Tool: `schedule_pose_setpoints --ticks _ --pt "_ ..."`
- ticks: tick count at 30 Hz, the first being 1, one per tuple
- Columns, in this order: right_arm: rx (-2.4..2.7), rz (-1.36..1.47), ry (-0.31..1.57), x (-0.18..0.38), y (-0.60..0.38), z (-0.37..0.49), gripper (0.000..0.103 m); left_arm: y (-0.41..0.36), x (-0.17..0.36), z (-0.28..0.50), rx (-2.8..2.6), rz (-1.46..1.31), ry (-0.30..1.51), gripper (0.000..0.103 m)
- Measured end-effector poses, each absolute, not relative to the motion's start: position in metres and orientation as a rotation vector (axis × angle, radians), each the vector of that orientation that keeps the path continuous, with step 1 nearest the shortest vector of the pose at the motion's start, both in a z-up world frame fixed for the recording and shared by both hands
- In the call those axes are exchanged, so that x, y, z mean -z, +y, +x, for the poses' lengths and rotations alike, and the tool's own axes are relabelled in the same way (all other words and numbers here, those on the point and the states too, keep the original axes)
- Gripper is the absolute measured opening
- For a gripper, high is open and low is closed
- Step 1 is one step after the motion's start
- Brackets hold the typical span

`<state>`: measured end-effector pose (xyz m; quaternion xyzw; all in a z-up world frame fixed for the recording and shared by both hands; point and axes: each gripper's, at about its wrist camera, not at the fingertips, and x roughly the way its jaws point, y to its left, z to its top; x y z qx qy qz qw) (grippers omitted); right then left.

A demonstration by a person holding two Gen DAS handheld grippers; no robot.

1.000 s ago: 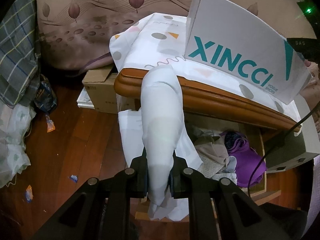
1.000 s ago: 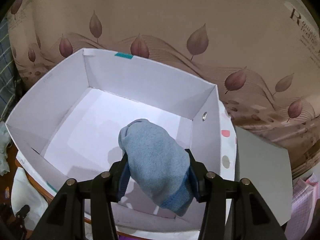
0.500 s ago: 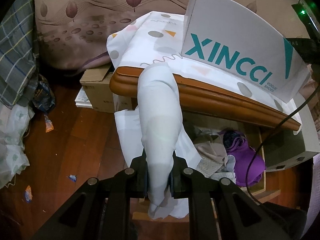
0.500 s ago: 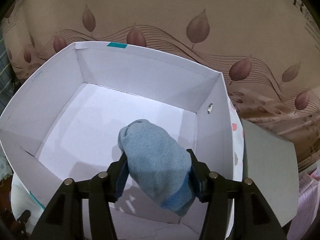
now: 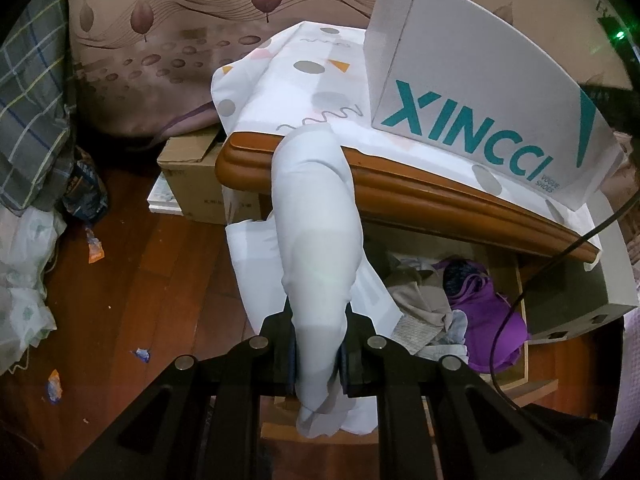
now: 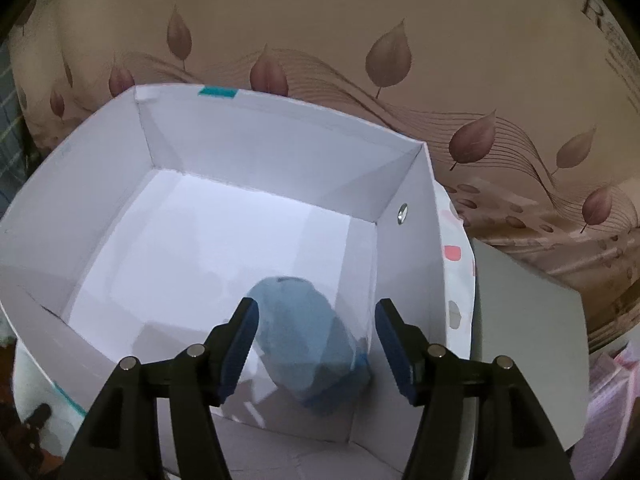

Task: Take underwear out of drawer
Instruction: 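Open the right tool to drop the light blue cloth into the box, then return the right tool to the drawer while the left tool carries the white cloth toward the box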

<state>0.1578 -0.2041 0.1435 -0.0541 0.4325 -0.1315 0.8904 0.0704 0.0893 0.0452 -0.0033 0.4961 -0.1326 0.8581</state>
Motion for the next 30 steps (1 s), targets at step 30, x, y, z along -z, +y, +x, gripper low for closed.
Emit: schedule_pose_setpoints --ticks 30 --pt "0.25 0.067 0.781 0.014 -0.236 -0.047 0.079 0.076 -0.046 0.07 0.259 0.044 1.022 0.013"
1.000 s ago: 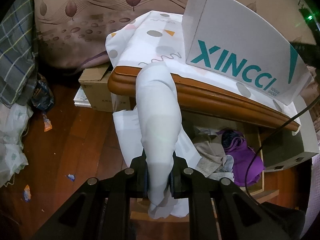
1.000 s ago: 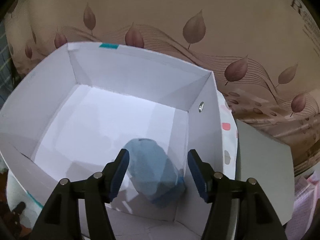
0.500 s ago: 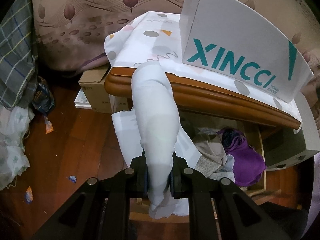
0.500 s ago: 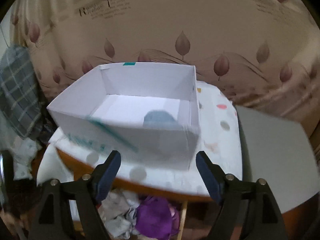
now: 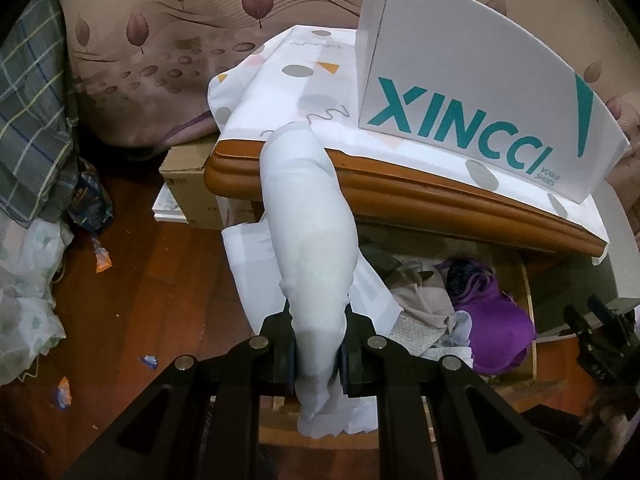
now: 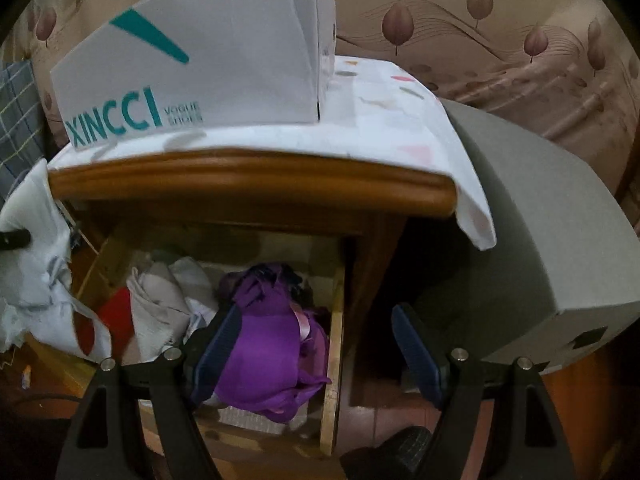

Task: Take underwear out of drawer
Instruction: 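Return the right tool to the drawer while the left tool carries the white cloth toward the box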

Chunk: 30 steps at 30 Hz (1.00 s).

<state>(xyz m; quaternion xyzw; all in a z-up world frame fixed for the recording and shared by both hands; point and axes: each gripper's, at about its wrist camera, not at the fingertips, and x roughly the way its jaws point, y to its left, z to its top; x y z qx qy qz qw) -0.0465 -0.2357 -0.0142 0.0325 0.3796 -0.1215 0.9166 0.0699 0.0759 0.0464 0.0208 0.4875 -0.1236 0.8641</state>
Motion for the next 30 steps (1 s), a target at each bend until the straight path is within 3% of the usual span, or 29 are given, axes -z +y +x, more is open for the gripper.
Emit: schedule_pose_setpoints --ticks 16,25,30 --pt "0.268 0.221 0.833 0.03 -0.264 -0.052 0.079 0.064 -0.072 0.055 0.242 0.062 0.968 0.013" --pt "0.267 0.296 0.876 0.036 -0.277 -0.053 0.079 0.059 -0.124 0.039 0.277 0.087 0.936 0.013" --pt "0.307 0.229 0.89 0.036 -0.272 -0.054 0.079 0.058 -0.182 0.031 0.306 0.096 0.871 0.013"
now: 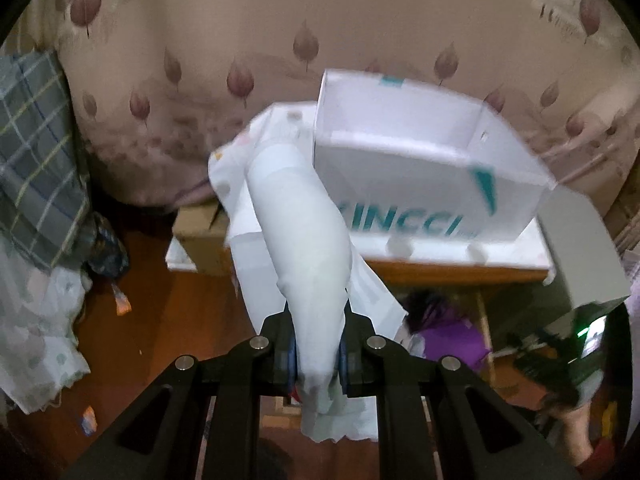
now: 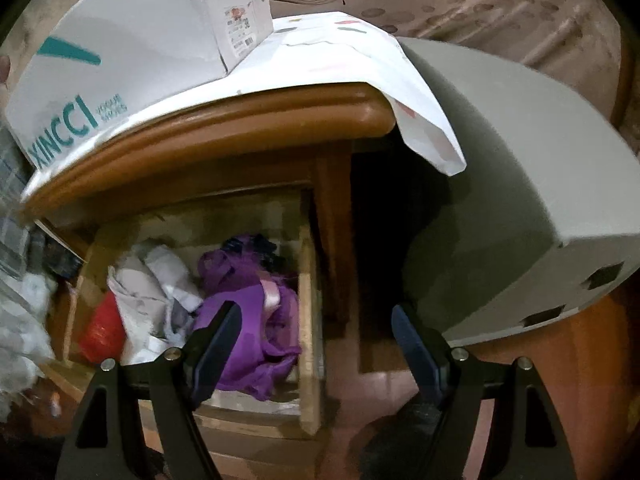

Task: Take underwear out of drawer
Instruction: 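Return the right tool to the drawer while the left tool carries the white cloth toward the box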

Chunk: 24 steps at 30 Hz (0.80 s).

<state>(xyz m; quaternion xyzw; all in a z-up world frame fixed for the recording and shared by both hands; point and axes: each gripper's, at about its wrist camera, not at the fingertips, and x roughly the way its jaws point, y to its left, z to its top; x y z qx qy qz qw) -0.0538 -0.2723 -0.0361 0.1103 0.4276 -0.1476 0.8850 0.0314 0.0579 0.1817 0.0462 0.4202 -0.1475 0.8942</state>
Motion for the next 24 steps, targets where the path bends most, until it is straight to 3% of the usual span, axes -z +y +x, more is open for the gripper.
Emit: schedule_pose_setpoints --ticks 12,16,24 --pt "0.278 0.163 0.909 0.035 -0.26 -0.05 0.079 0.017 -0.354 0.063 0.339 0.138 0.571 0.013" --pt "0.278 0.188 0.913 0.036 -0.262 -0.05 0.079 -0.006 -0.36 0.098 0.355 0.15 0.589 0.013" --pt "0.298 0.227 0.894 0.033 -0.273 -0.056 0.079 -0.06 -0.294 0.185 0.318 0.252 0.74 0.013"
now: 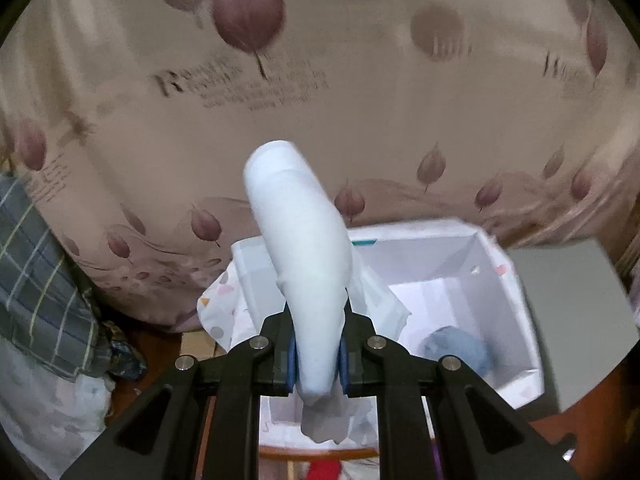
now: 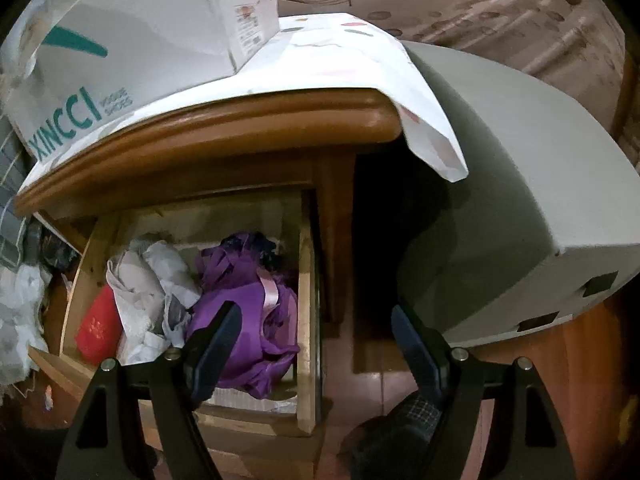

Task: Take underwear out of drawer
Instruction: 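Return the right tool to the drawer while the left tool carries the white cloth toward the box, then lower the white cloth into the shoe box and open the left tool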

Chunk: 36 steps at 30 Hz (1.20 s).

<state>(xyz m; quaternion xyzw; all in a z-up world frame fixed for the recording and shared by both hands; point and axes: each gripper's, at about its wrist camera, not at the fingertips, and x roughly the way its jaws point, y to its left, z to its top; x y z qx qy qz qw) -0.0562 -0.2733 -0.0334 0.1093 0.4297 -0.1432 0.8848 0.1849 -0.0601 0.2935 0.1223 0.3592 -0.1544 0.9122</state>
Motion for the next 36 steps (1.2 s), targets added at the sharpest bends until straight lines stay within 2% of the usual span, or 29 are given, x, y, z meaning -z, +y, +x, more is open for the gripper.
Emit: schedule_pose_setpoints --ticks 8,14,19,29,36 --pt "0.297 0.279 0.901 0.035 -0.281 -0.057 0.079 -0.084 -0.207 0.226 0.285 0.333 0.866 0.013" --pt "0.286 0.286 0.902 0.034 -0.28 -0.057 0.079 -0.091 -0.165 0.234 0.29 0.375 0.975 0.015" --pt "0.292 0.312 0.899 0.034 -0.284 -0.058 0.079 -0.09 -0.15 0.236 0.29 0.37 1.017 0.019" --pt "0.295 0.315 0.894 0.033 -0.285 -0.06 0.079 -0.089 -0.148 0.229 0.275 0.387 0.999 0.039" --pt "0.316 0.319 0.893 0.034 -0.288 -0.06 0.079 -0.082 -0.152 0.219 0.283 0.384 0.992 0.046"
